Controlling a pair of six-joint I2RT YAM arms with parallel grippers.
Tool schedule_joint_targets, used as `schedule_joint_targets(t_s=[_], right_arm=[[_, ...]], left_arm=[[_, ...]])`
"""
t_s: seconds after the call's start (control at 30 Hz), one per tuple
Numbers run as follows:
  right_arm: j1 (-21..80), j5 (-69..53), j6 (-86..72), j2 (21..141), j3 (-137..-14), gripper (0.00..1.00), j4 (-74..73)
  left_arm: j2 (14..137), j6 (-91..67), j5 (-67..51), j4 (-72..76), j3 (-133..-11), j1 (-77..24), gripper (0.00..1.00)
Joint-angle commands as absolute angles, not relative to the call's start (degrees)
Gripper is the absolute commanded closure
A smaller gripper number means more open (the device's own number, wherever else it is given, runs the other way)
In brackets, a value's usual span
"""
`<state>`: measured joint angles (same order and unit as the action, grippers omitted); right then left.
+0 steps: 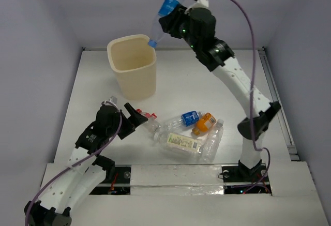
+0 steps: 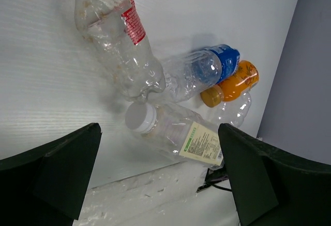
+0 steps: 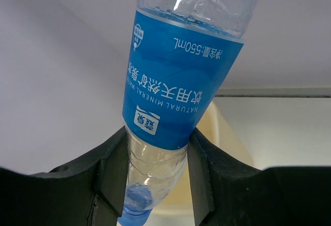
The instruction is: Put the plastic bottles in the bin
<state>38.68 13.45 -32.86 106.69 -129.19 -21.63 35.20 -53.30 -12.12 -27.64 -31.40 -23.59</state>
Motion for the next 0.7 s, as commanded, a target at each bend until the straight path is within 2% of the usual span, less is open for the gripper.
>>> schedule_joint_targets(t_s=[0.0,0.1,0.2,0.3,0.33,0.43,0.67], right_arm=[[41.7,18.0,-30.8,114.6,-141.0,0.6,-20.2],[43.2,20.9,-30.1,120.7,-146.1,0.58,-20.7],[43.9,20.6,-29.4,123.6,-145.6,0.51,-19.5],[45.3,19.3,-27.3,125.7,-146.4,0.34,-19.9],[46.0,19.1,-26.0,125.9,-147.0,0.24,-19.8],[46.7,19.4,-24.3,125.2,-147.0,0.05,-19.3],[46.7,20.9,-21.4,118.1,-141.6,0.02,-19.3]], left_arm=[[37.1,-54.8,-10.6,-22.0,-31.6,-23.8,0.04],[38.8,-54.8,-9.3,-20.9,-31.9,-23.8,0.01],[40.5,-54.8,-8.2,-19.6,-31.8,-23.8,0.01],[42.6,-54.6,-7.0,-18.2,-31.0,-23.8,0.01],[43.1,-54.8,-6.3,-17.2,-30.2,-23.8,0.01],[44.9,-55.1,-5.9,-14.5,-29.3,-23.8,0.01],[50.9,-54.8,-4.2,-9.7,-27.7,-23.8,0.01]])
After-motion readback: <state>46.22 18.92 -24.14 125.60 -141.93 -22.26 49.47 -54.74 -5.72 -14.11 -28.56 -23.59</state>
